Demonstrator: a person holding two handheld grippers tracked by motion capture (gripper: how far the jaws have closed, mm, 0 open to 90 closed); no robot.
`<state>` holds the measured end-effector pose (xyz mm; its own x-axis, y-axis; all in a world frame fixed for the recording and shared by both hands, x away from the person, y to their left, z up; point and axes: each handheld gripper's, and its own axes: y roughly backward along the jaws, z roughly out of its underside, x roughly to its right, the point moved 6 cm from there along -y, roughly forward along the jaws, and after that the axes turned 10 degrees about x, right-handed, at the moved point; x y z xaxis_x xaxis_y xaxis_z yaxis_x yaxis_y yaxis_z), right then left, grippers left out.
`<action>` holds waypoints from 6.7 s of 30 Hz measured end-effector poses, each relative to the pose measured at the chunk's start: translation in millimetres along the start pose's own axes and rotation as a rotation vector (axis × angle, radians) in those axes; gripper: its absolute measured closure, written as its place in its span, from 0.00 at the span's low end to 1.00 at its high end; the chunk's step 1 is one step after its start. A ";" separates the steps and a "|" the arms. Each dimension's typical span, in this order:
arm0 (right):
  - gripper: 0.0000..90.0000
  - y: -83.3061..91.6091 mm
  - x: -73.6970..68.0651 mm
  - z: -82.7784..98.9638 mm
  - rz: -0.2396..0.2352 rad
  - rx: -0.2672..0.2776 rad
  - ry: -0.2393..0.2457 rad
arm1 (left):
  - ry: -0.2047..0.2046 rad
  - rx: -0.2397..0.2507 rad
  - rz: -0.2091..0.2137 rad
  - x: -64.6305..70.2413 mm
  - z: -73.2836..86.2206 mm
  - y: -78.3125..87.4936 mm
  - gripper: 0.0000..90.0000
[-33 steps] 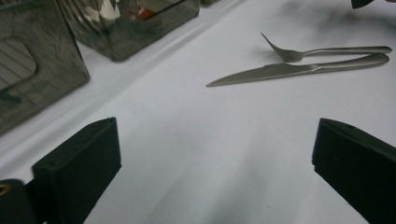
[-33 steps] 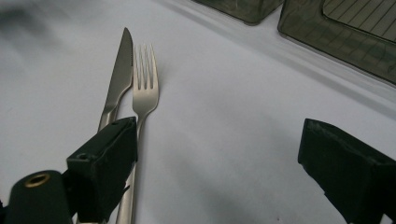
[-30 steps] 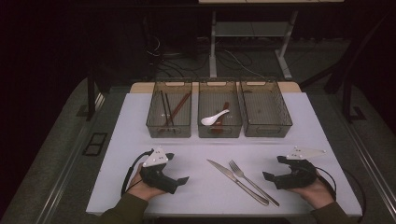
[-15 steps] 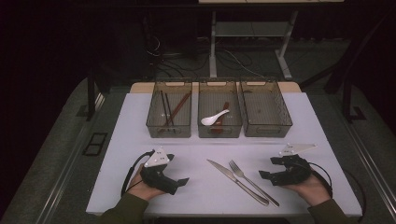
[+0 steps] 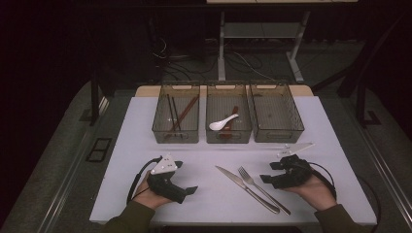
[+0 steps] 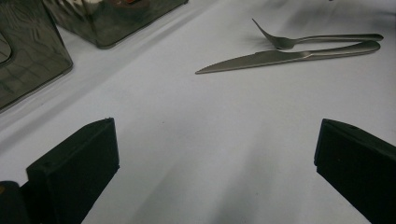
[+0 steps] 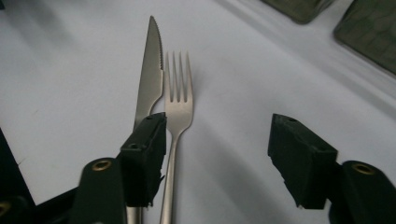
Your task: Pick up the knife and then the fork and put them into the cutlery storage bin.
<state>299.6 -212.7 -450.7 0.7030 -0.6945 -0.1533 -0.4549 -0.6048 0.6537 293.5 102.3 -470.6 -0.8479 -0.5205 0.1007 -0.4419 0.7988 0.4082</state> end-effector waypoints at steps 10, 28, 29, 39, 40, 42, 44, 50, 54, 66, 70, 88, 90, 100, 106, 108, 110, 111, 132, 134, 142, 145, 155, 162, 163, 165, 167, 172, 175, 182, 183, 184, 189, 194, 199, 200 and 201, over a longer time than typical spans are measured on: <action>0.51 -17.1 -11.8 -7.3 -0.014 -0.103 0.041 | 0.000 0.000 0.008 0.2 0.3 -0.4 0.00; 0.69 -29.0 -17.2 6.6 -0.005 -0.347 0.081 | -0.006 -0.007 0.015 1.2 0.8 -1.1 0.00; 0.71 -30.0 -18.6 7.4 -0.012 -0.355 0.083 | -0.006 -0.008 0.015 1.2 0.9 -1.1 0.00; 0.84 -36.7 -24.7 9.7 0.006 -0.423 0.145 | -0.005 -0.006 0.018 1.6 1.0 -1.3 0.00; 0.85 -37.0 -25.8 9.7 0.009 -0.429 0.156 | -0.003 -0.006 0.017 1.5 1.2 -1.7 0.00; 0.88 -38.0 -27.9 9.4 0.017 -0.438 0.180 | -0.004 -0.008 0.020 1.5 1.4 -1.9 0.00; 0.91 -38.6 -27.3 9.0 0.030 -0.451 0.202 | -0.006 -0.009 0.020 1.6 1.4 -1.8 0.00; 0.95 -39.1 -26.0 8.5 0.030 -0.456 0.223 | -0.006 -0.010 0.018 1.7 1.3 -1.2 0.00; 0.95 -38.7 -27.9 8.6 0.020 -0.452 0.217 | -0.005 -0.009 0.020 1.5 1.3 -1.1 0.00; 0.95 -30.1 -15.0 4.6 -0.008 -0.363 0.196 | -0.002 -0.008 0.022 1.4 1.3 -1.5 0.00; 0.95 -24.9 -9.3 0.7 -0.015 -0.304 0.157 | -0.001 -0.007 0.024 1.2 1.3 -1.2 0.00; 0.96 3.3 23.4 -16.9 -0.021 0.013 0.024 | 0.001 0.001 0.034 1.8 0.5 -0.7 0.00; 0.96 6.8 27.5 -18.5 -0.026 0.046 0.001 | 0.001 0.001 0.035 1.9 0.5 -0.7 0.00; 0.96 23.3 43.6 -25.5 -0.013 0.178 -0.064 | 0.003 0.000 0.039 2.3 0.6 -0.7 0.00; 0.96 28.0 49.0 -29.2 -0.019 0.214 -0.069 | 0.006 0.002 0.043 2.7 0.6 -0.7 0.00; 0.96 29.0 50.7 -30.9 -0.013 0.223 -0.066 | 0.007 0.005 0.042 2.6 0.5 -0.6 0.00; 0.96 29.8 51.8 -32.0 -0.012 0.233 -0.069 | 0.006 0.006 0.042 2.1 0.5 -0.5 0.00; 0.96 30.4 52.6 -32.7 -0.008 0.236 -0.068 | 0.005 0.005 0.042 1.9 0.5 -0.5 0.00; 0.96 54.2 82.5 -75.7 0.076 0.343 -0.075 | 0.003 0.010 0.045 1.4 0.4 0.1 0.00; 0.96 56.4 86.8 -83.0 0.086 0.356 -0.078 | 0.006 0.015 0.046 1.5 0.0 0.2 0.00; 0.96 62.2 115.0 -119.1 0.177 0.392 -0.069 | 0.007 0.013 0.048 2.0 0.3 -0.2 0.00; 0.96 60.9 129.6 -127.4 0.202 0.407 -0.089 | 0.009 0.011 0.050 2.2 0.5 -0.3 0.00; 0.96 41.4 171.1 -135.2 0.267 0.417 -0.140 | 0.004 0.005 0.056 4.2 1.2 -1.9 0.00; 0.96 14.3 193.4 -120.1 0.313 0.310 -0.185 | -0.007 -0.006 0.059 4.3 2.5 -2.9 0.00; 0.96 11.1 195.2 -118.2 0.320 0.291 -0.186 | -0.006 -0.005 0.060 4.6 2.5 -3.0 0.00; 0.96 6.1 197.4 -114.6 0.326 0.262 -0.190 | -0.006 -0.002 0.059 4.7 2.2 -2.6 0.00; 0.96 2.1 198.7 -111.6 0.327 0.236 -0.186 | 0.000 0.005 0.059 4.9 2.0 -2.8 0.00; 0.96 -6.9 196.3 -106.7 0.312 0.188 -0.177 | 0.000 0.001 0.061 5.8 2.2 -3.4 0.00; 0.96 -11.1 195.7 -103.6 0.299 0.166 -0.175 | 0.003 0.002 0.060 5.5 2.2 -3.3 0.00; 0.96 -20.4 196.0 -94.7 0.291 0.099 -0.165 | 0.001 -0.005 0.063 6.0 3.0 -4.4 0.00; 0.96 -21.3 196.1 -93.9 0.290 0.093 -0.164 | -0.001 -0.006 0.063 6.1 3.2 -4.5 0.00; 0.96 -23.1 196.1 -92.9 0.283 0.084 -0.167 | -0.001 -0.007 0.064 6.1 3.2 -4.4 0.00; 0.96 -27.6 196.1 -92.0 0.279 0.073 -0.158 | 0.001 -0.005 0.066 6.6 3.1 -4.2 0.00; 0.95 -31.9 196.7 -91.2 0.272 0.061 -0.165 | 0.001 -0.005 0.066 6.6 3.1 -4.2 0.00; 0.88 -39.0 196.5 -90.3 0.267 0.048 -0.152 | 0.000 -0.005 0.066 6.4 2.9 -3.3 0.00; 0.86 -40.6 196.4 -89.1 0.271 0.039 -0.157 | 0.003 -0.003 0.065 6.3 2.7 -2.9 0.00; 0.82 -41.3 196.2 -88.1 0.275 0.036 -0.159 | 0.003 -0.002 0.065 6.1 2.6 -2.7 0.00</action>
<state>504.5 -289.6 -442.5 0.4577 -0.8845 -0.0899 -0.6375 -0.3970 0.6603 288.7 97.7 -473.5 -0.8739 -0.4685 0.1299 -0.3852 0.8303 0.4028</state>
